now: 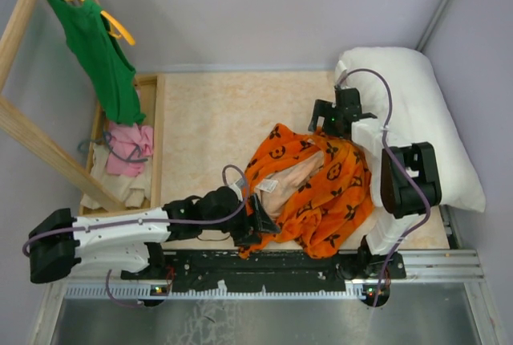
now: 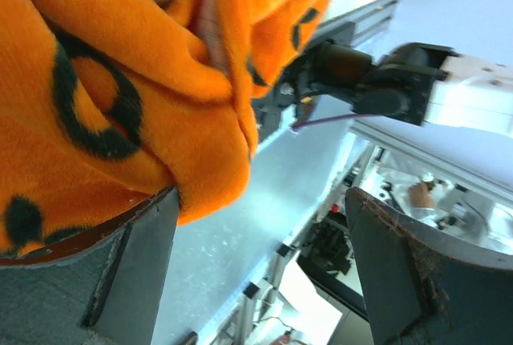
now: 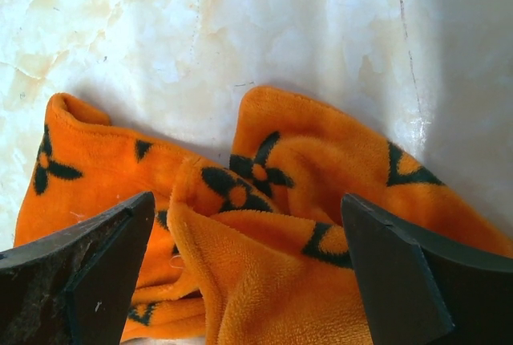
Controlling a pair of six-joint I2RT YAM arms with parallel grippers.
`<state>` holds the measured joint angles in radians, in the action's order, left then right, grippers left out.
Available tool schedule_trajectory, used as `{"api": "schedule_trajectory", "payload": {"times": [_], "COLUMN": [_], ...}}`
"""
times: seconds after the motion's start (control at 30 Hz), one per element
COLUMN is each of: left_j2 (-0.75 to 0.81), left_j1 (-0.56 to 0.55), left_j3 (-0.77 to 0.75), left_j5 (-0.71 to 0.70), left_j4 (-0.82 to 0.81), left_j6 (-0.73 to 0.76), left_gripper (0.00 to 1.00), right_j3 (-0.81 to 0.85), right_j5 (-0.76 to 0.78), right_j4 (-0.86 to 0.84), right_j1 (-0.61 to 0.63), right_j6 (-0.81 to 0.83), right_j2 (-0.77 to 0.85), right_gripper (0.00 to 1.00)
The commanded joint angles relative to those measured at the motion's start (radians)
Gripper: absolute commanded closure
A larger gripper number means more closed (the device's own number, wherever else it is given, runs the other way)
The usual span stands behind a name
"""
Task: Remove the pillowcase from the pillow
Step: Adjust the pillowcase at the center of the board.
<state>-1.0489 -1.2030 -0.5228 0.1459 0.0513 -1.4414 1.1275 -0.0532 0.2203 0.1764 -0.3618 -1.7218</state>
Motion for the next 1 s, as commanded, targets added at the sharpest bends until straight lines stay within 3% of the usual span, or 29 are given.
{"api": "schedule_trajectory", "payload": {"times": [0.0, 0.07, 0.23, 0.3, 0.37, 0.4, 0.57, 0.67, 0.77, 0.83, 0.9, 0.93, 0.97], "left_j2": [-0.144, -0.234, -0.407, -0.439, -0.439, -0.431, -0.374, -0.367, -0.397, -0.444, -0.522, -0.572, -0.622], "left_j1": [-0.006, -0.006, -0.004, 0.012, 0.044, 0.064, 0.279, 0.408, 0.567, 0.676, 0.774, 0.831, 0.865], "left_j3": [-0.03, -0.087, -0.2, -0.217, -0.21, -0.2, -0.183, -0.217, -0.289, -0.347, -0.453, -0.555, -0.644], "left_j5": [-0.089, -0.151, -0.276, -0.315, -0.355, -0.383, -0.567, -0.791, -0.898, -0.871, -0.794, -0.754, -0.708], "left_j4": [0.07, 0.128, 0.249, 0.286, 0.316, 0.332, 0.441, 0.442, 0.345, 0.223, 0.181, 0.217, 0.287], "left_j6": [0.107, 0.185, 0.294, 0.338, 0.371, 0.387, 0.508, 0.594, 0.739, 0.875, 0.967, 0.996, 1.003], "left_gripper": [0.13, 0.17, 0.47, 0.64, 0.9, 0.99, 1.0, 1.0, 0.99, 0.94, 0.82, 0.67, 0.45], "right_j3": [-0.004, -0.005, -0.006, -0.008, -0.013, -0.017, -0.024, -0.018, -0.015, -0.02, -0.025, -0.028, -0.035], "right_j5": [0.004, 0.001, 0.0, 0.003, 0.0, -0.004, -0.028, -0.03, -0.04, -0.054, -0.065, -0.07, -0.078], "right_j4": [-0.034, -0.036, -0.032, -0.031, -0.035, -0.039, -0.068, -0.075, -0.082, -0.095, -0.103, -0.107, -0.111], "right_j1": [0.003, 0.002, 0.002, 0.0, -0.005, -0.005, -0.007, -0.007, -0.007, -0.006, -0.006, -0.006, -0.006], "right_j6": [-0.006, -0.006, -0.001, 0.0, -0.001, -0.003, -0.02, -0.033, -0.055, -0.072, -0.077, -0.078, -0.078], "right_j2": [0.059, 0.059, 0.102, 0.107, 0.112, 0.113, 0.097, 0.078, 0.077, 0.077, 0.077, 0.077, 0.077], "right_gripper": [0.01, 0.01, 0.01, 0.01, 0.01, 0.01, 0.01, 0.01, 0.01, 0.01, 0.01, 0.01, 0.01]}}
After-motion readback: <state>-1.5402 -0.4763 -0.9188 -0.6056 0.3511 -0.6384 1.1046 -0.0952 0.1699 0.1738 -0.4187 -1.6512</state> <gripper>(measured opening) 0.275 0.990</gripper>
